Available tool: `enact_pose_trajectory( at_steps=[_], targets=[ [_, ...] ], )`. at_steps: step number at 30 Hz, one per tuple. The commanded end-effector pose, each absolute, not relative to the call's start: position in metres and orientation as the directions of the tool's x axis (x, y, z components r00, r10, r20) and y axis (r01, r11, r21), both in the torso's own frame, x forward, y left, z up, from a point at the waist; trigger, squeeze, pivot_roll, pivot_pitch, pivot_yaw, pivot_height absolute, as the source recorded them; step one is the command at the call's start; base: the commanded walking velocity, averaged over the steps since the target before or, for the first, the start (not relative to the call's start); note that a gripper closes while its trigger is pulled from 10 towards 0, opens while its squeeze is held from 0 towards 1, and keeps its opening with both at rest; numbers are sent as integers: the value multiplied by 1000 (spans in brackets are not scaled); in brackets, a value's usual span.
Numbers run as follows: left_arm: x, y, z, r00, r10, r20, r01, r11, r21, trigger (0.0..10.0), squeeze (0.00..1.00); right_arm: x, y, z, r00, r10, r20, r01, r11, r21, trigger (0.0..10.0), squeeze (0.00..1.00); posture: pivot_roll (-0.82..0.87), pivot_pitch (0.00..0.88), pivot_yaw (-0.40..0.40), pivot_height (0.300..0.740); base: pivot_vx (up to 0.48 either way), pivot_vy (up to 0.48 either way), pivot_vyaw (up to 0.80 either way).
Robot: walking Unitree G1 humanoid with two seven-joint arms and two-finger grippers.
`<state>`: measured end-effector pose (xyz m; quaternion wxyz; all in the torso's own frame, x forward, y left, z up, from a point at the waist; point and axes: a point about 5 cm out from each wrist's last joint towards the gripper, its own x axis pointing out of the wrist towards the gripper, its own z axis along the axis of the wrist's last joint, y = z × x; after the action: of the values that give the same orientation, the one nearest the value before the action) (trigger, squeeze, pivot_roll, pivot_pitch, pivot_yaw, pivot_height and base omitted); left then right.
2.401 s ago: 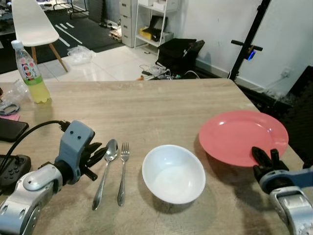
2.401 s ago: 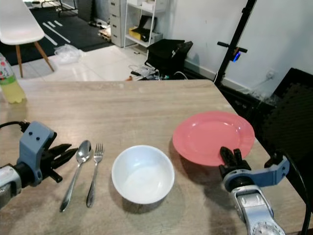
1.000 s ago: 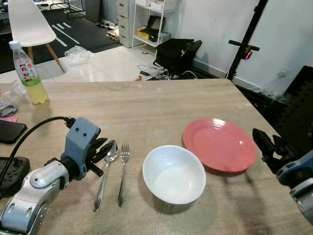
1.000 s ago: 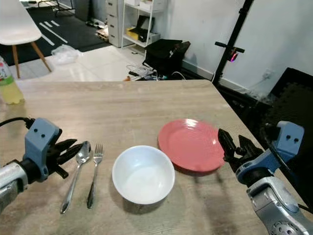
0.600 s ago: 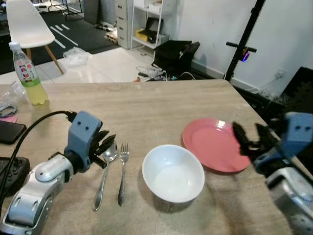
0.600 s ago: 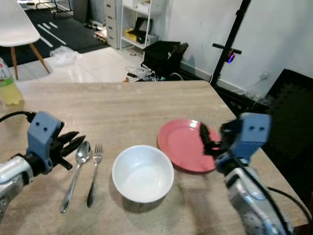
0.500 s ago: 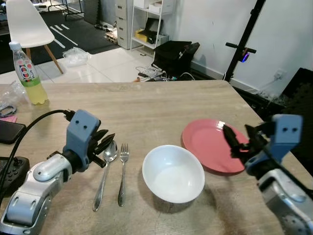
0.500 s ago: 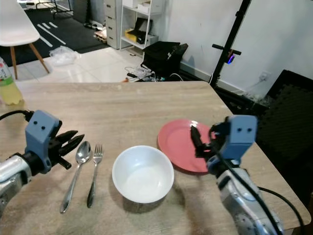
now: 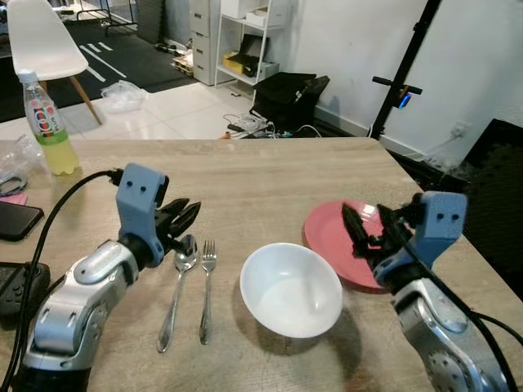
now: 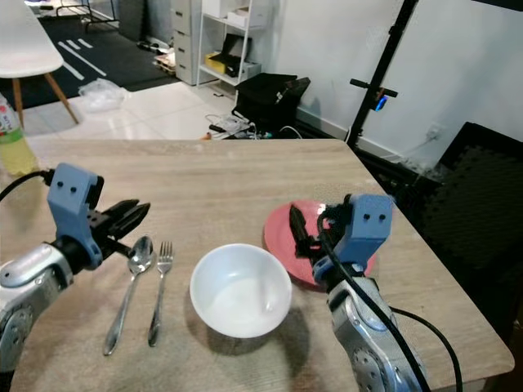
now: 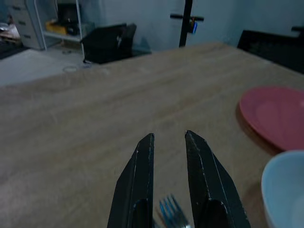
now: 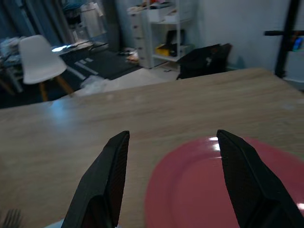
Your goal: Setting the table
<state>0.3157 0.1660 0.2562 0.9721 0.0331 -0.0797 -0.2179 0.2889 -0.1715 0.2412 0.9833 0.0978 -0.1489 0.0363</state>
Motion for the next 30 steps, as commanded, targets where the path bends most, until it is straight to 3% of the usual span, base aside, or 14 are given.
enact_pose_trajectory(
  at_steps=[1, 17, 23, 26, 27, 30],
  targets=[
    [318, 163, 254, 889, -437, 136, 430, 900, 78, 10000, 0, 287, -180, 239, 953, -24, 303, -38, 980, 197, 10000, 0, 10, 76, 19, 740, 0, 0, 0],
    [327, 152, 256, 884, -436, 167, 436, 899, 41, 10000, 0, 283, -192, 242, 927, -151, 345, 61, 964, 257, 10000, 0, -14, 59, 42, 740, 0, 0, 0],
    [333, 159, 248, 903, -421, 86, 407, 902, 144, 10000, 0, 287, -195, 237, 927, -178, 331, 98, 964, 246, 10000, 0, 21, 41, 47, 740, 0, 0, 0],
    [323, 165, 250, 825, -564, 35, 535, 799, 276, 10000, 0, 290, -198, 234, 928, -181, 325, 111, 969, 221, 10000, 0, 32, 33, 32, 740, 0, 0, 0],
    [317, 169, 250, 772, -636, -6, 600, 724, 340, 10000, 0, 291, -199, 235, 928, -181, 327, 111, 969, 220, 10000, 0, 41, 29, 25, 740, 0, 0, 0],
    [310, 175, 248, 699, -711, -75, 678, 626, 385, 10000, 0, 293, -201, 236, 927, -180, 330, 111, 970, 216, 10000, 0, 52, 29, 18, 740, 0, 0, 0]
  ],
)
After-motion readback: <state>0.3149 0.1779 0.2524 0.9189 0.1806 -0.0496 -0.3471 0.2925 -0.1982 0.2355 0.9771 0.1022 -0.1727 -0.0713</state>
